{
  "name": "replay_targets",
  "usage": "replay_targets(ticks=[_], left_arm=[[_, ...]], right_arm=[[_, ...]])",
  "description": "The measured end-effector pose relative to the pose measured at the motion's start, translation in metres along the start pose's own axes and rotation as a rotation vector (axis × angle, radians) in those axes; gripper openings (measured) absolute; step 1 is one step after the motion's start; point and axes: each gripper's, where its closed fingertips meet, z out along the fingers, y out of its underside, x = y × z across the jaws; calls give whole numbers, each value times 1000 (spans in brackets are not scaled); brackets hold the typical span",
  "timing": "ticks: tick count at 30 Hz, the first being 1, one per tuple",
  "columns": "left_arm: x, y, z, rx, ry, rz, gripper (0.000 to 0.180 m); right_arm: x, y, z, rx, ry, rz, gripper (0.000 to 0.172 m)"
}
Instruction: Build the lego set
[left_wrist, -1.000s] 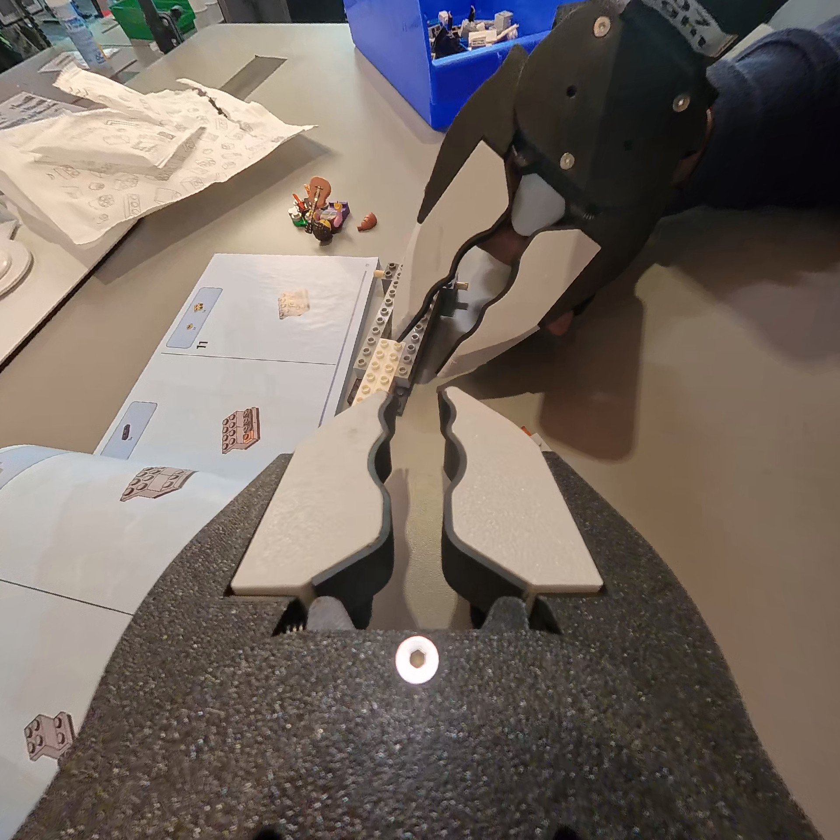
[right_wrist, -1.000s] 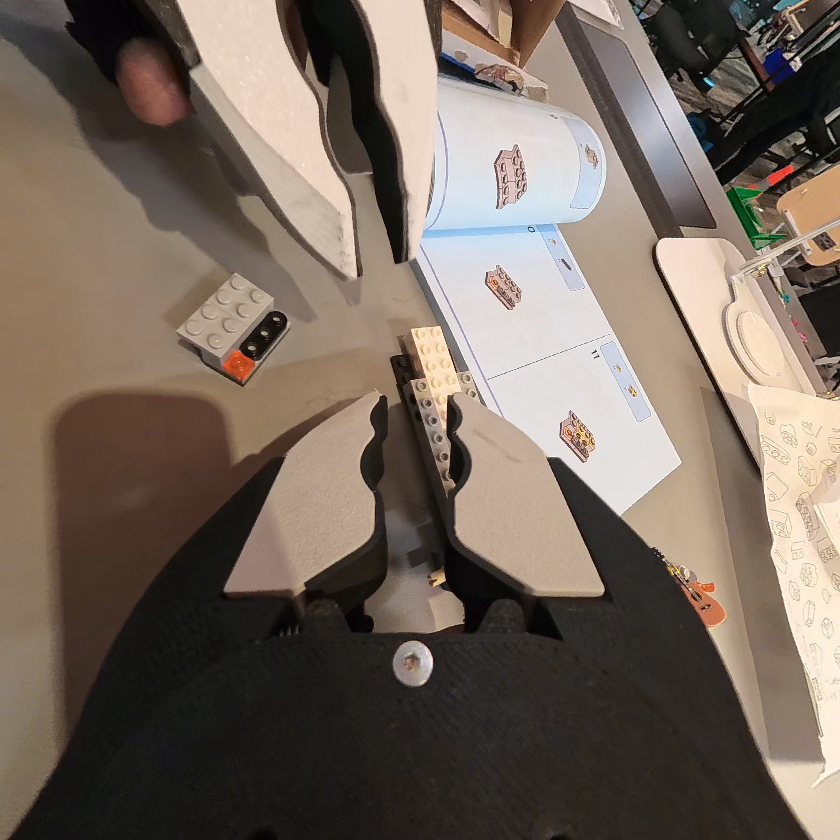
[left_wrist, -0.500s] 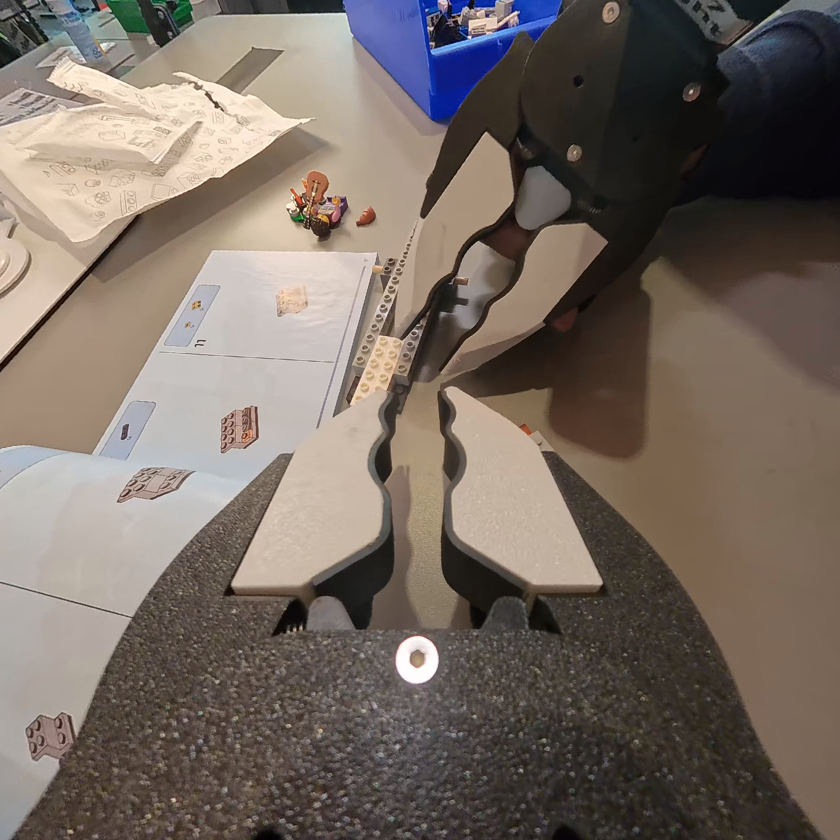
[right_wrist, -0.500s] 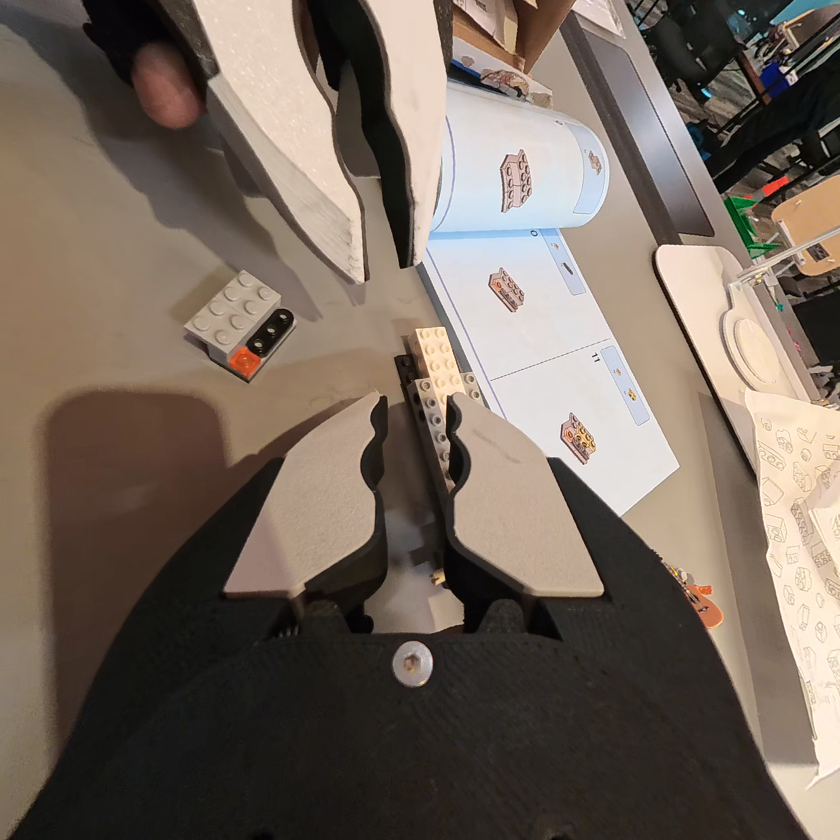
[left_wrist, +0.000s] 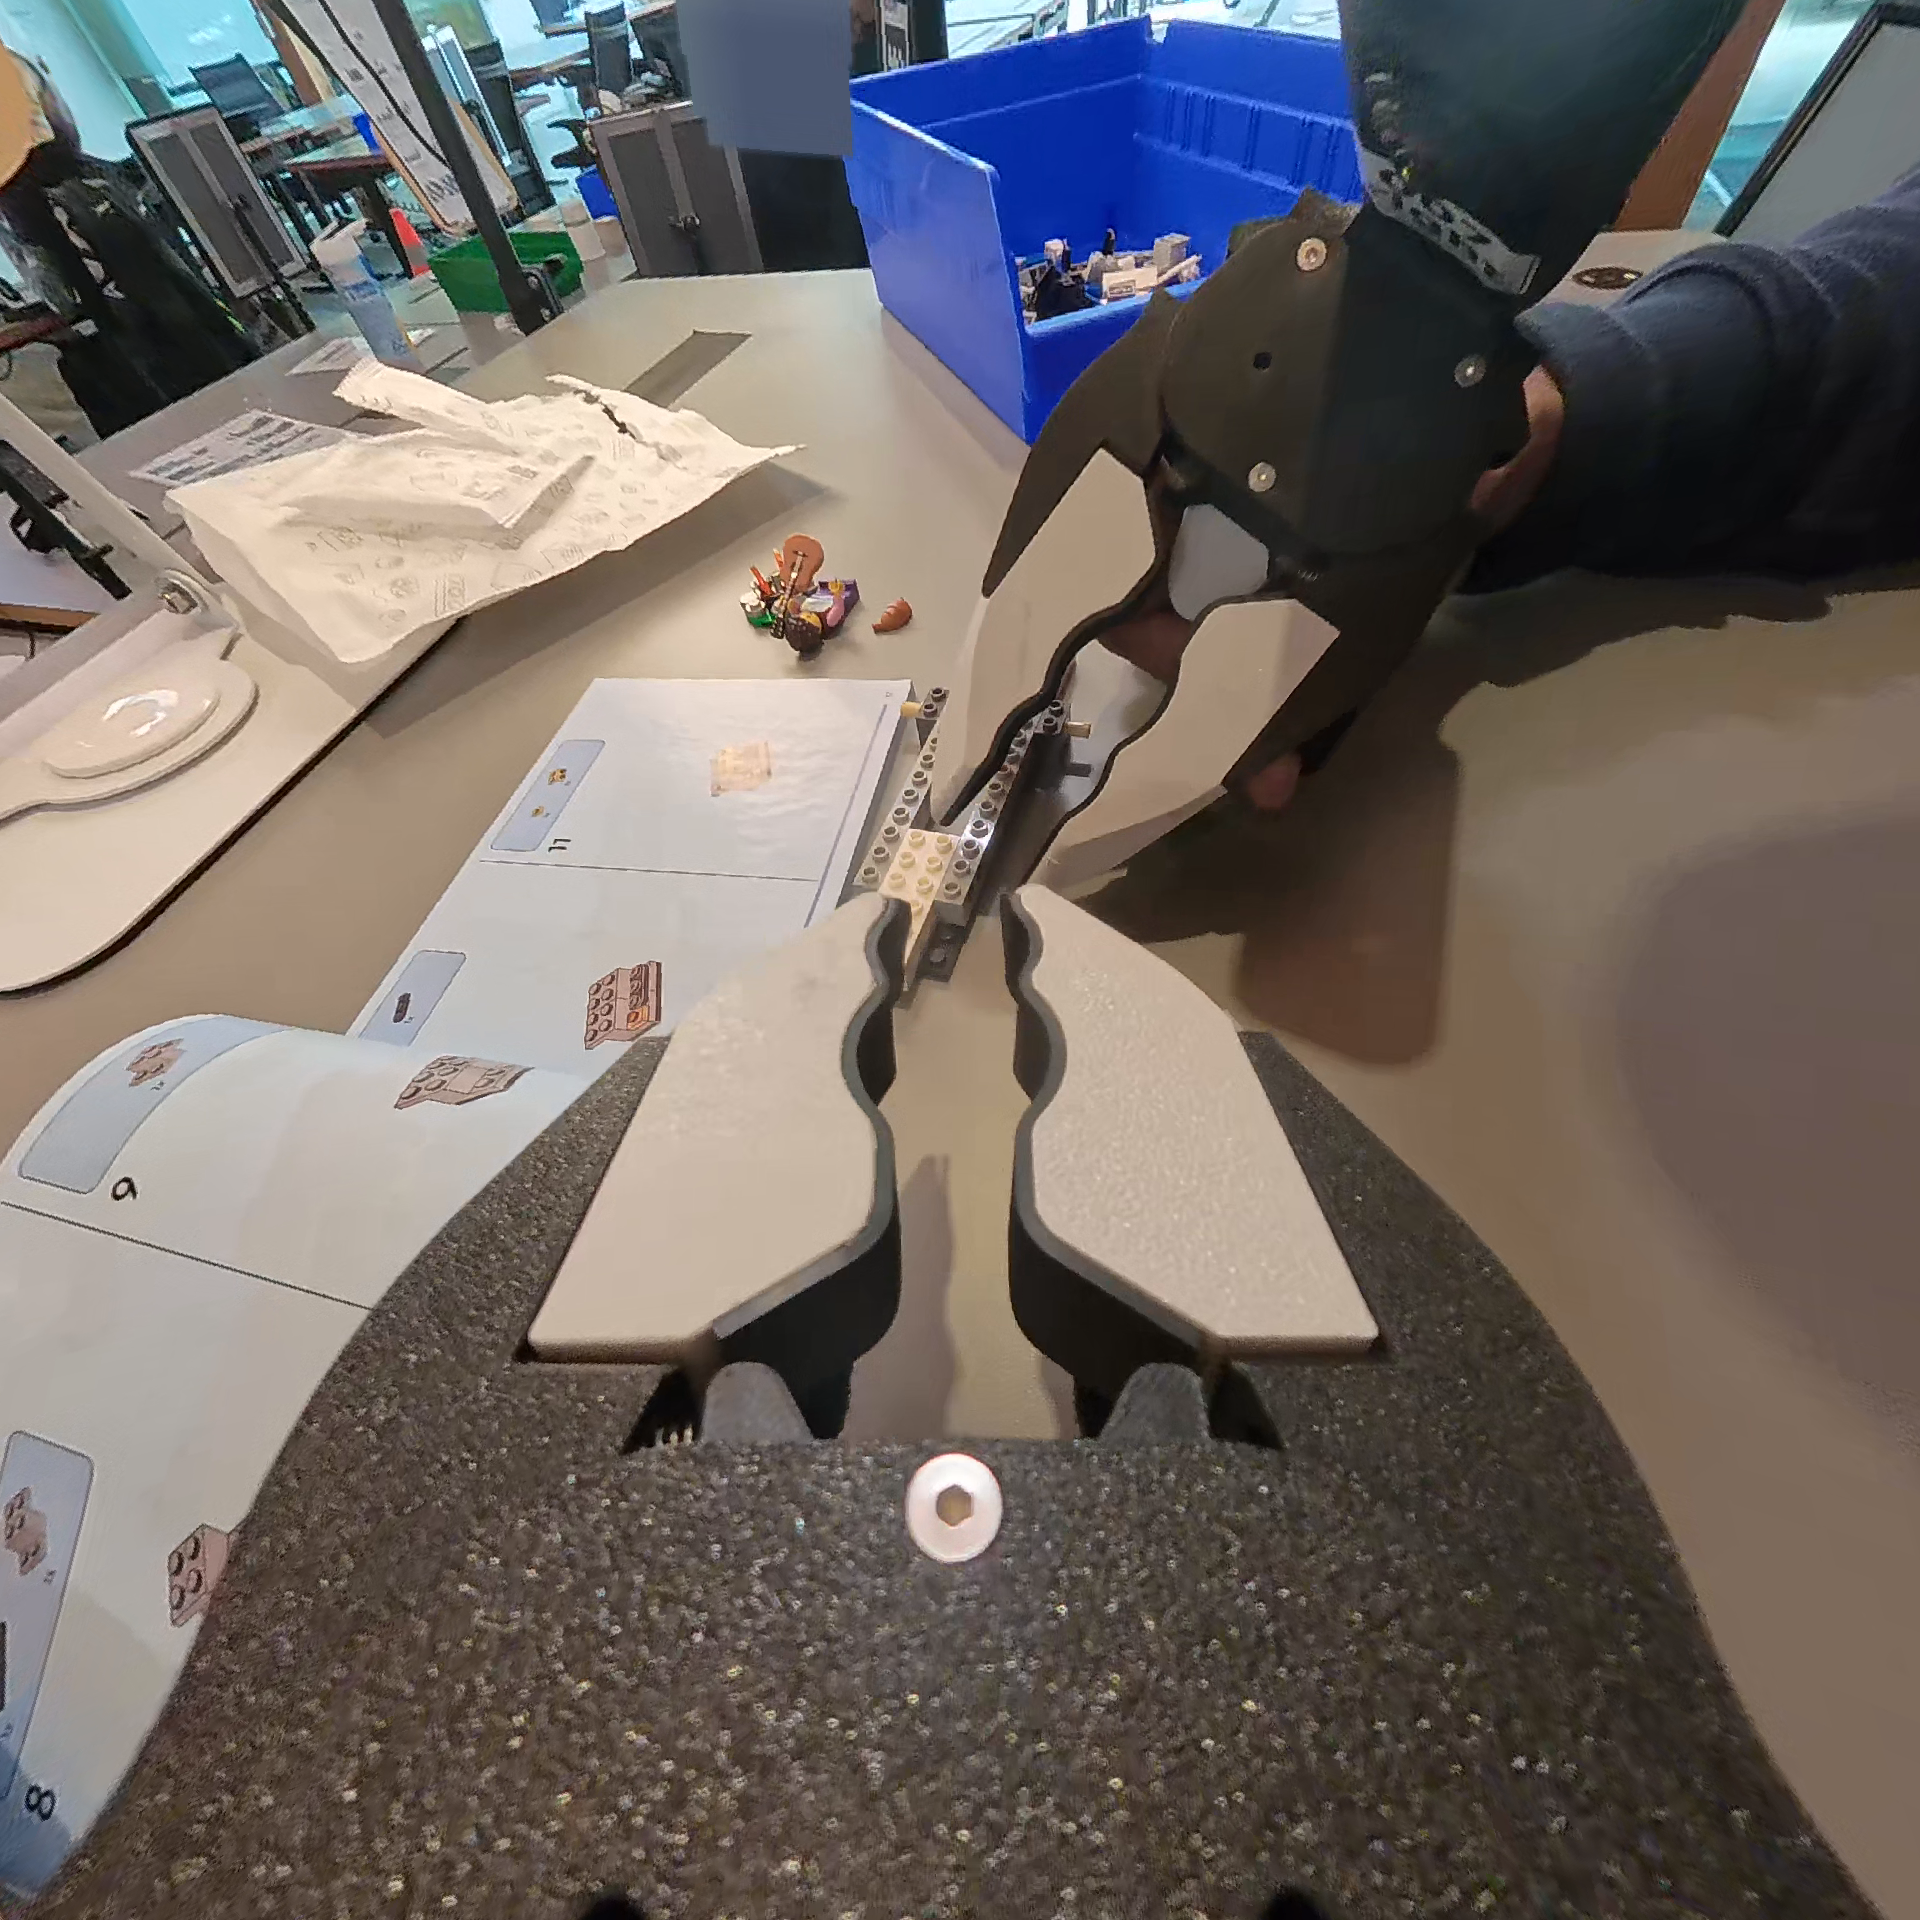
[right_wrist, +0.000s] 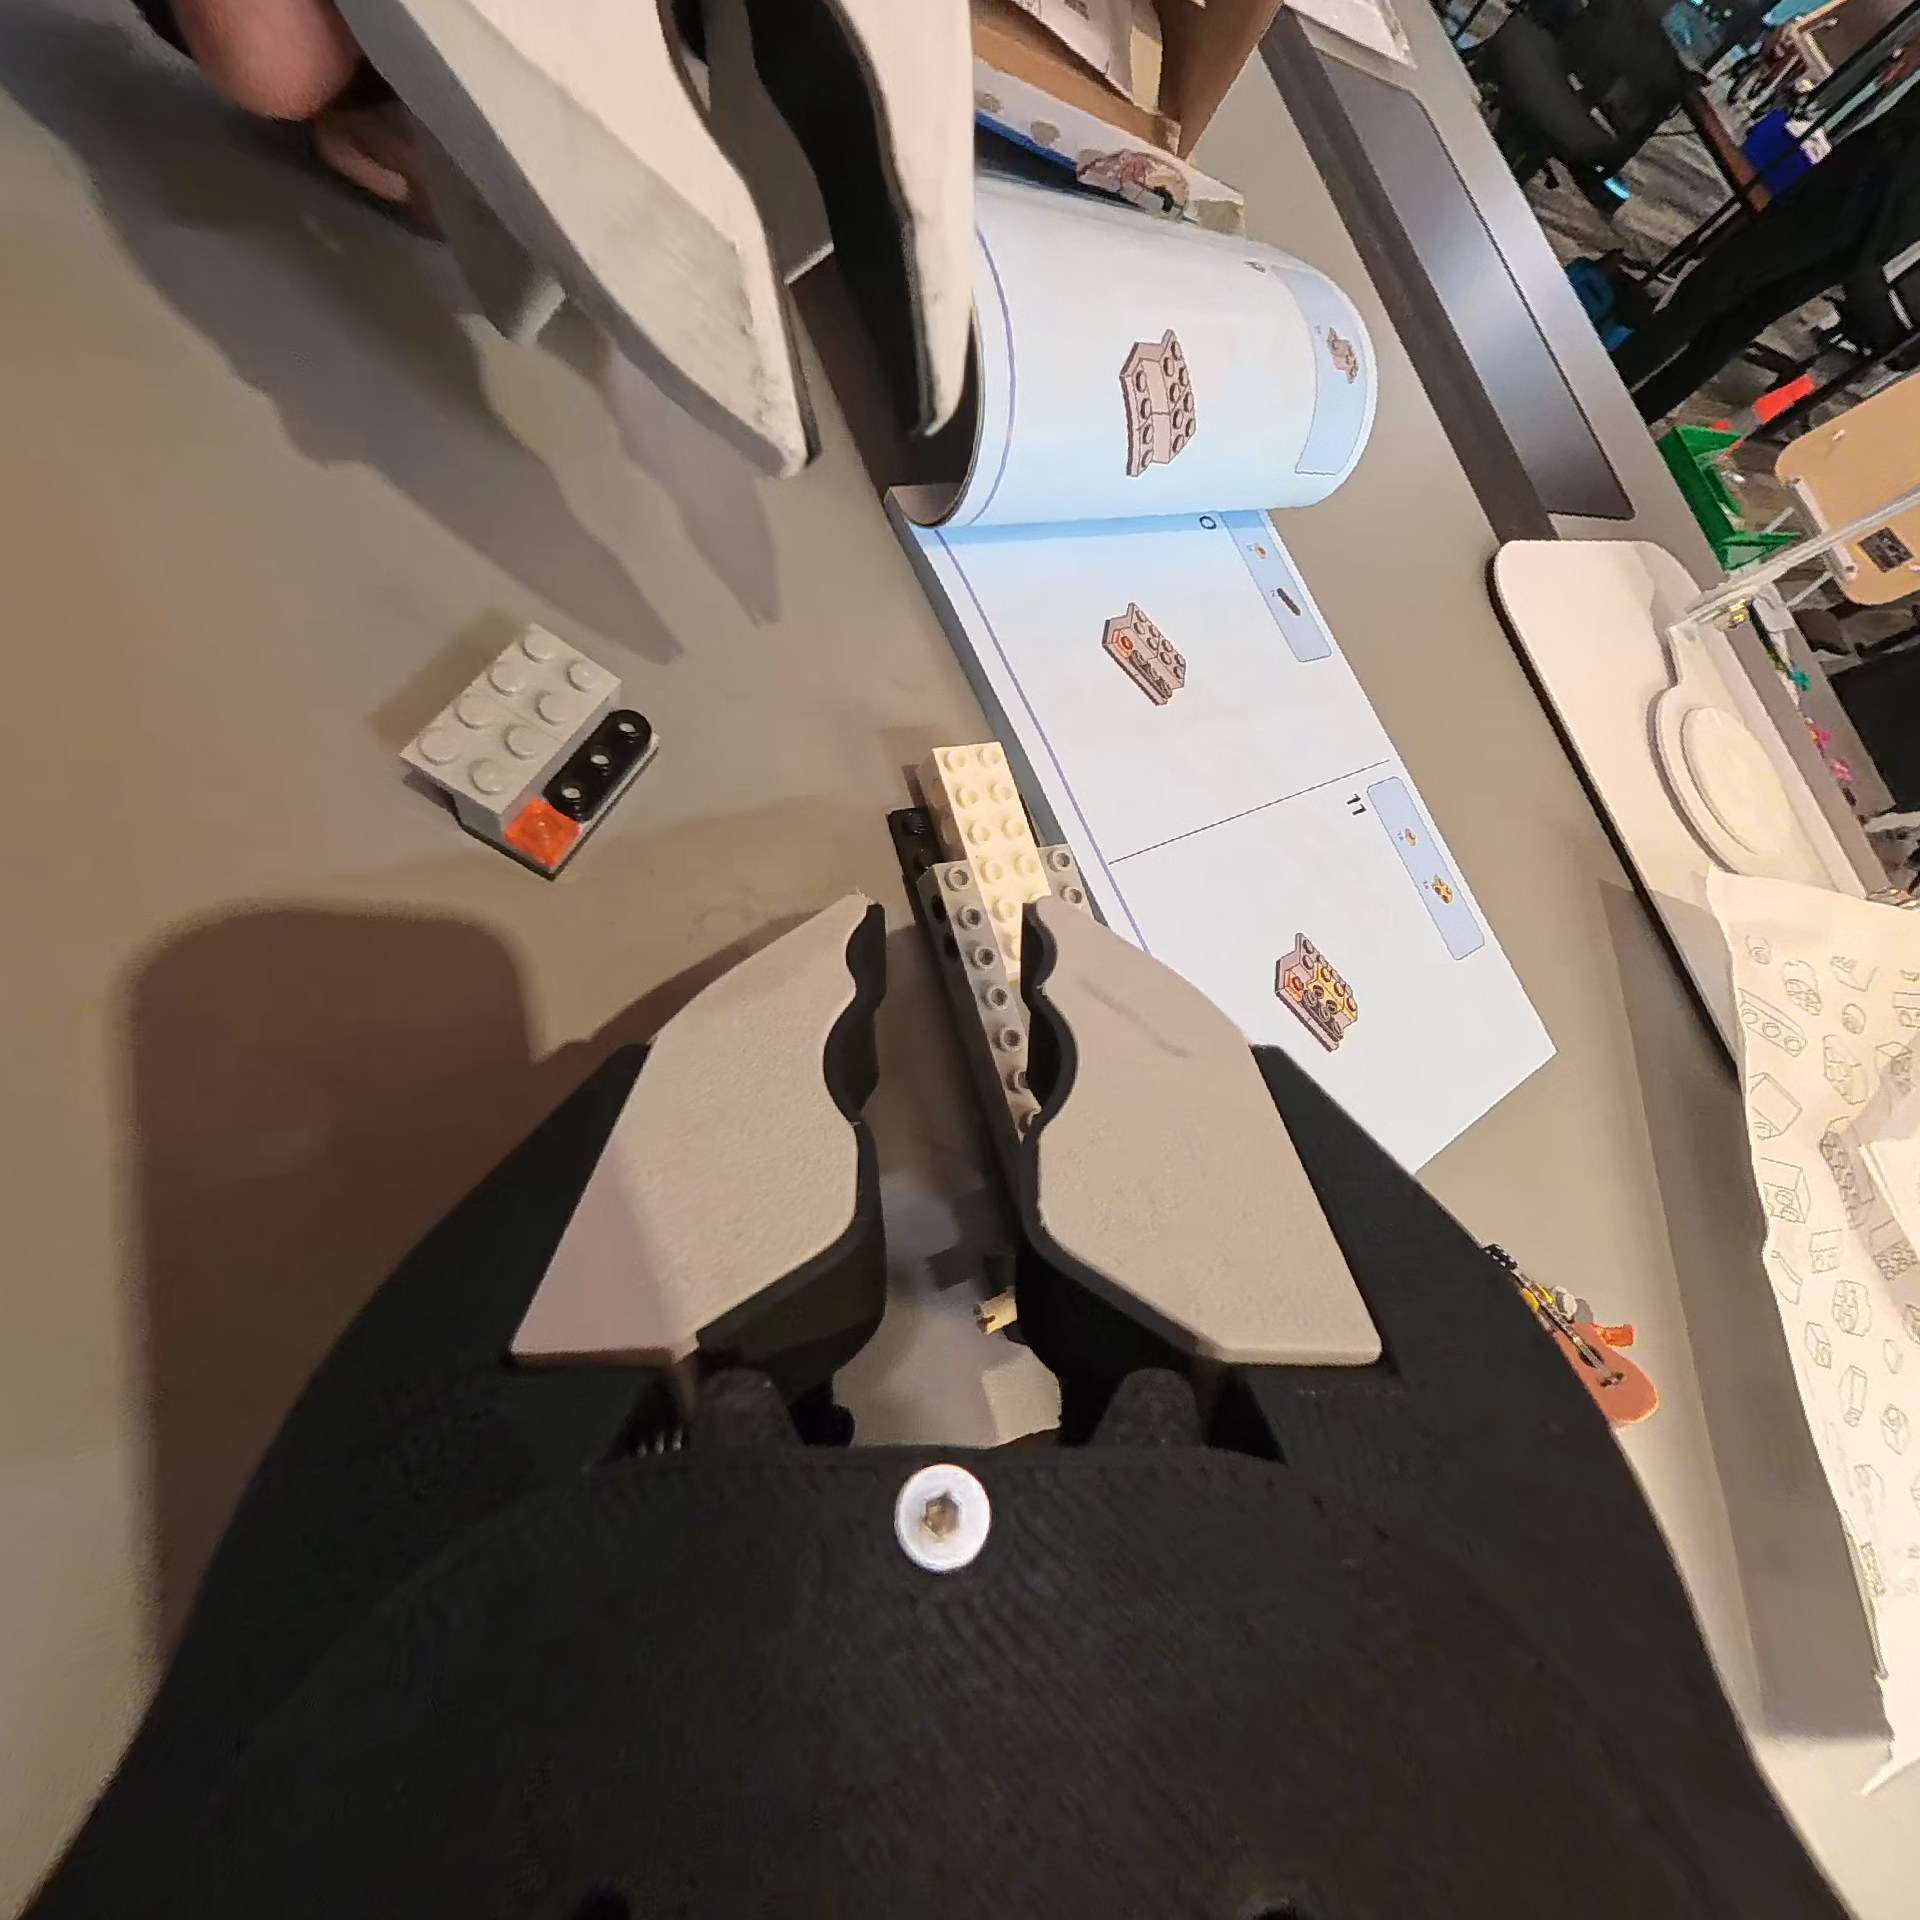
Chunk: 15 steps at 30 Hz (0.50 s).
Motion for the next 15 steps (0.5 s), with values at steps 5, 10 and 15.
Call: replay_targets(ticks=[5, 10, 15], left_arm=[[-1, -1, -1, 7, -3, -3, 18], [-1, 3, 3, -25, -7, -5, 18], [-4, 2, 1, -10, -5, -33, 18]], right_arm=[[0, -1, 0, 3, 0, -3, 25], [0, -2, -1, 12, 3, -11, 24], [8, -11, -18, 114, -9, 39, 27]])
